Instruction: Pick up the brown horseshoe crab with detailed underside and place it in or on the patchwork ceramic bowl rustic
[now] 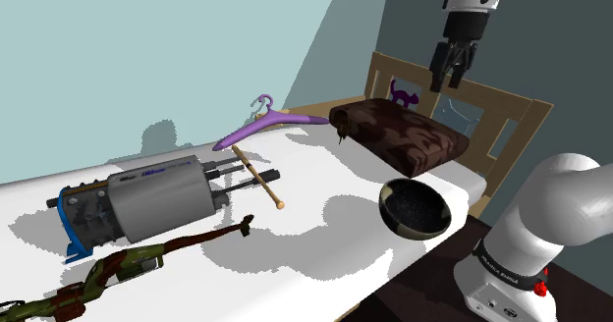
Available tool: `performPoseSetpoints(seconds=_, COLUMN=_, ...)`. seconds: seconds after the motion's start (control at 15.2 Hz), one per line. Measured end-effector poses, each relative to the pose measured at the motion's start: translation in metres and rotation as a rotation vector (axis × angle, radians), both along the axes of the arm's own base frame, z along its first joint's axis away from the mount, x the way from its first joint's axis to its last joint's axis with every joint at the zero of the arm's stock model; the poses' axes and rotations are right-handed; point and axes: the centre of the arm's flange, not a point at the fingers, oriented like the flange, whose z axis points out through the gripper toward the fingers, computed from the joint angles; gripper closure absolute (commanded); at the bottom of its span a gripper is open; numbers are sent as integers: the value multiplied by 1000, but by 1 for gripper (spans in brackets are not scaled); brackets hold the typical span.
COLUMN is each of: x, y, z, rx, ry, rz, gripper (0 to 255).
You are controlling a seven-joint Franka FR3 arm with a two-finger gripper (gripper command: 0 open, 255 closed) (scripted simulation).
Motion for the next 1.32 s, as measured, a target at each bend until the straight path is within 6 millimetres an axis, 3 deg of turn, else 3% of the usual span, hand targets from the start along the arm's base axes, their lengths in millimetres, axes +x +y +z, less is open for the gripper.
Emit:
performPoseSetpoints(seconds=0.13, x=5, y=0, z=-4, rx=-2, ry=-3, rz=-6, gripper=0)
performPoseSetpoints(seconds=0.4, x=38, y=1, z=-30, rx=-17, ry=-29, rz=-48, gripper=0)
performPoseSetpoints(seconds=1.19, x=156, y=-4, z=-109, rx=-69, ry=-127, rz=-194, gripper=0)
performPoseSetpoints(seconds=1.32, x=178, y=-15, z=-120, rx=-77, ry=-143, rz=-219, gripper=0)
